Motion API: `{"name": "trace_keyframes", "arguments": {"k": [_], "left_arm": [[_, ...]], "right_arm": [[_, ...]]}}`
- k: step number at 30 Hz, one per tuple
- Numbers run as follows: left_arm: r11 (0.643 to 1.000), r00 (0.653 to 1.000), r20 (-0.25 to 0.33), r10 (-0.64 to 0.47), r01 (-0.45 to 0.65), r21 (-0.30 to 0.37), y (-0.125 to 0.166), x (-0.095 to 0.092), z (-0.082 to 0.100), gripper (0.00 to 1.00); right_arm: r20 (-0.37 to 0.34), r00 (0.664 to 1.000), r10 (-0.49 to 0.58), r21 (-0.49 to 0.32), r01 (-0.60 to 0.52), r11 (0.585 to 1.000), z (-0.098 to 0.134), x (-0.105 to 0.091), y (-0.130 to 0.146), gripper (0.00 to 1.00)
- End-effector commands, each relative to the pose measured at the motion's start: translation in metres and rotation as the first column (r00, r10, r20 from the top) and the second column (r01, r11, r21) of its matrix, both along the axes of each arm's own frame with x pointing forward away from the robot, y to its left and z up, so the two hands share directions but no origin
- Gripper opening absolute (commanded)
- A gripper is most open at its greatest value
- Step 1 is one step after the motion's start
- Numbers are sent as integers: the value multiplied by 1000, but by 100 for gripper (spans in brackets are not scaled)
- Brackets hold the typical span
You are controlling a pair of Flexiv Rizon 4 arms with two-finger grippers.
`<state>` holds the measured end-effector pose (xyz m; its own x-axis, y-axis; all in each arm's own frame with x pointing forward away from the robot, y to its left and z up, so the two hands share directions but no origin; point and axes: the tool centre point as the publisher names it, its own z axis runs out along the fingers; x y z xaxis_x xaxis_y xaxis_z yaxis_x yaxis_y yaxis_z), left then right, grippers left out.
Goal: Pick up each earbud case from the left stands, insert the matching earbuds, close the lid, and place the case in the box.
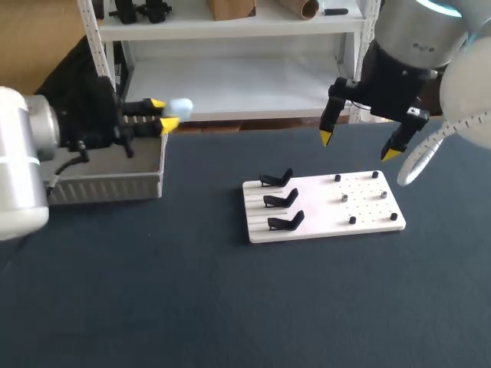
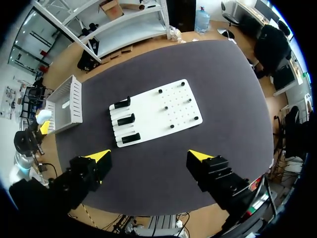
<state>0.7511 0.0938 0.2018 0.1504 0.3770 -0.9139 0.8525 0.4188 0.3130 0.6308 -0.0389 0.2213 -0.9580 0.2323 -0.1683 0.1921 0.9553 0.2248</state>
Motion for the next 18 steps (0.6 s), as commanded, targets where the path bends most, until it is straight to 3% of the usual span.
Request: {"name": "trace_keyframes", "arguments": {"k": [1,8,18], "left_arm": [[972,969,68,237,-237,-7,18,16,3,0],[934,934,46,355,-356,26,59,57,-8,0],[907,907,32,420,-420,6,98,92,-25,0]], "right_arm": [[4,1000,-2,0,2,1000,0,-1,0,100],[4,1000,-2,0,2,1000,0,-1,0,100],[4,1000,-2,0,2,1000,0,-1,0,100]]}}
